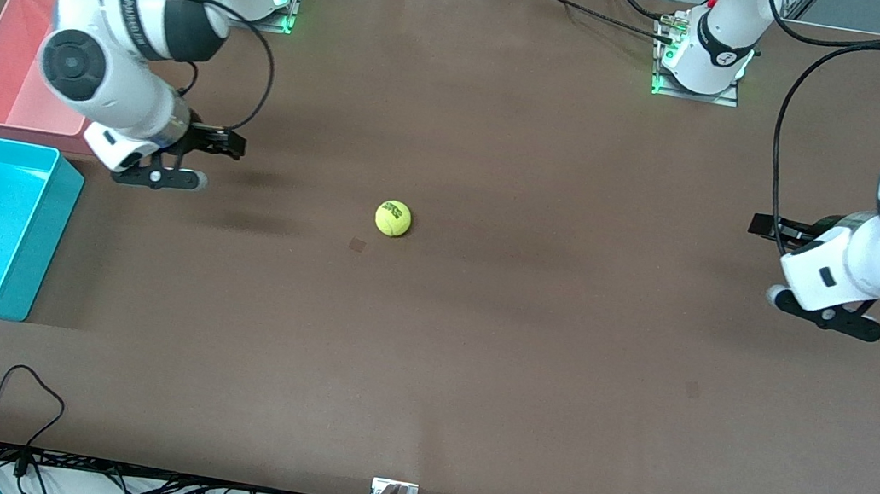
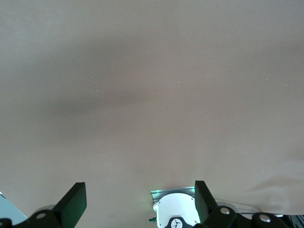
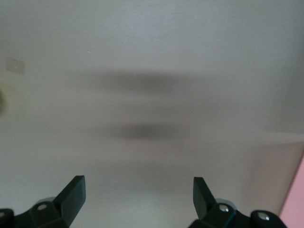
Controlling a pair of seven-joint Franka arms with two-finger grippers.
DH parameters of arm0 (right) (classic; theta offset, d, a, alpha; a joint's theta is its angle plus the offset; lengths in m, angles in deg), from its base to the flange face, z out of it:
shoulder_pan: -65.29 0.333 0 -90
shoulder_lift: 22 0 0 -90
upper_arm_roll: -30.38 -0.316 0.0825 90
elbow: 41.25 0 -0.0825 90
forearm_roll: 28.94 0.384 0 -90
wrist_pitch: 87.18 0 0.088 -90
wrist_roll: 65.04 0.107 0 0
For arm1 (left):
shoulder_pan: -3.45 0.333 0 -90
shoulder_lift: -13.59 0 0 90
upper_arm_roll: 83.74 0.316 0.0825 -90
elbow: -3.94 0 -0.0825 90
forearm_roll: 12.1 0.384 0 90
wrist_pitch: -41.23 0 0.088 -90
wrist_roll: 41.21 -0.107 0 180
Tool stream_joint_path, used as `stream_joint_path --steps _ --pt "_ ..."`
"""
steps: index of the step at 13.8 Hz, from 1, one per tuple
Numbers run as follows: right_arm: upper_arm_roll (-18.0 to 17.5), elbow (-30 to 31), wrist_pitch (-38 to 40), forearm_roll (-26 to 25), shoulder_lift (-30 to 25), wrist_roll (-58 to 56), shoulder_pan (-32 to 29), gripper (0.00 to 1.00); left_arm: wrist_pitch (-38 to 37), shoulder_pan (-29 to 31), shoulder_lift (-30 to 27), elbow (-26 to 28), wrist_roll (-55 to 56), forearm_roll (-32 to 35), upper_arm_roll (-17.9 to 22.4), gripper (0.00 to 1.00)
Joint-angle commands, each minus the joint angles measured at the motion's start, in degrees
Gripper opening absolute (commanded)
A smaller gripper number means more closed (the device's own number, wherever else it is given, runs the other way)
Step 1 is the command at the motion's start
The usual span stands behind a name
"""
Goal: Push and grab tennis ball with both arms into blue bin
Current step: 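Move the right gripper over the ball while the left gripper withdraws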
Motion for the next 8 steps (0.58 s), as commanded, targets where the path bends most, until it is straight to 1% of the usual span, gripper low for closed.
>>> stream_joint_path --steps 1,2,3,4,5,7,8 --pt "0.33 1.56 -3.43 0.56 -0.27 6.10 4.92 1.00 -0.09 -0.11 -2.85 -2.98 0.53 0.80 0.70 1.00" --pt "0.33 1.56 -4.83 0.56 0.52 8.29 6.59 1.00 2.98 -0.20 -5.22 -0.89 1.06 0.28 1.75 1.00" --pt "0.33 1.48 -6.24 0.56 1.31 10.92 8.34 1.00 5.62 -0.46 -8.38 1.83 1.76 -1.73 3.50 1.00" --pt "0.33 1.39 -7.99 0.56 2.63 13.99 10.36 1.00 8.61 -0.90 -11.45 5.08 2.72 -5.84 5.00 1.00" --pt "0.33 1.21 -9.66 0.56 3.77 16.90 12.21 1.00 11.33 -2.47 -14.97 8.85 3.34 -8.23 7.27 1.00" --pt "0.33 0.95 -13.09 0.64 5.88 22.61 15.90 1.00 16.08 -7.03 -18.50 13.18 2.91 -9.13 12.89 1.00" --pt "0.33 1.04 -15.46 0.82 6.94 25.51 17.40 1.00 19.06 -8.62 -20.17 15.55 2.39 -8.96 13.62 1.00"
